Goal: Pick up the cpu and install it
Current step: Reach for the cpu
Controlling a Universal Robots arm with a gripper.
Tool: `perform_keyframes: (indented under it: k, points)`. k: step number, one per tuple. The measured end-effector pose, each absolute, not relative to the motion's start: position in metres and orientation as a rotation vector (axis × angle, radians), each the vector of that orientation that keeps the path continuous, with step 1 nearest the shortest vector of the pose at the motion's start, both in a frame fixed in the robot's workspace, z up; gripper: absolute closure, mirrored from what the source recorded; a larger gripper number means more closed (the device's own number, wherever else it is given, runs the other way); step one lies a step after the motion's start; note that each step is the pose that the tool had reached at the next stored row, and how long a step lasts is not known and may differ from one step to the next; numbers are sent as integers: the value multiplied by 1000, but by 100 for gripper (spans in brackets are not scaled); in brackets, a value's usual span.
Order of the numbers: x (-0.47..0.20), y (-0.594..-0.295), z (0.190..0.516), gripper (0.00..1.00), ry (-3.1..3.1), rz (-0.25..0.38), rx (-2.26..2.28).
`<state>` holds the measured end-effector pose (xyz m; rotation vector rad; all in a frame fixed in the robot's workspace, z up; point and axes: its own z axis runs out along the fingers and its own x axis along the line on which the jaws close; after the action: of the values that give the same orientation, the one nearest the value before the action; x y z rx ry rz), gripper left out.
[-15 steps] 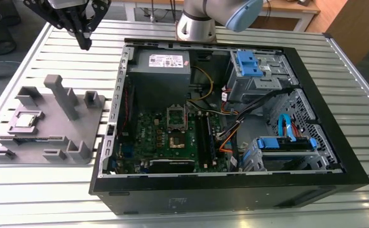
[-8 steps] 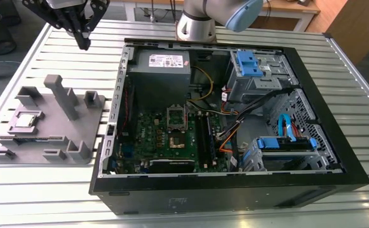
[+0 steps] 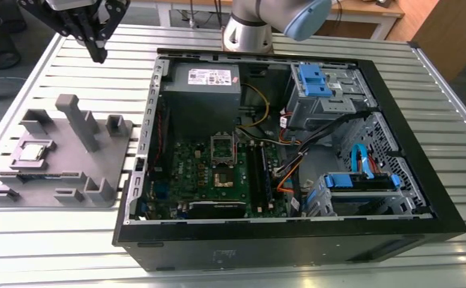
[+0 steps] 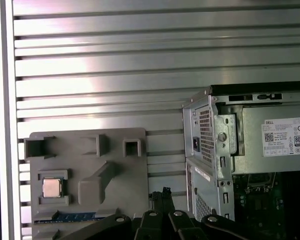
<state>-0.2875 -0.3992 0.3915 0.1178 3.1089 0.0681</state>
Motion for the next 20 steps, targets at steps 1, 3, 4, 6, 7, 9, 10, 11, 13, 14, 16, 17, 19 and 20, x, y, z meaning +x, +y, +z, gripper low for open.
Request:
perform_keyframes:
  k: [1,3,4,6,7,9,10,11,13,14,16,17,19,20]
  points:
    - [-289,-399,392,89,3109,68,118]
    - [-291,-399,392,89,3109,68,118]
    - [-293,-399,392,89,3109,68,118]
    - [-295,-399,391,89,3109,68,118]
    - [-296,-399,391,89,3109,68,118]
    - [-298,-399,392,89,3109,68,118]
    - [-299,-399,392,89,3109,68,118]
    - [-301,-399,391,89,3109,68,118]
    - [-303,-399,392,89,3109,68,118]
    - [-304,-399,391,89,3109,68,118]
    - [-306,-399,392,89,3109,68,118]
    - [-307,-399,391,89,3109,68,118]
    - [-309,-399,391,89,3109,68,118]
    - [-311,-399,391,89,3109,68,118]
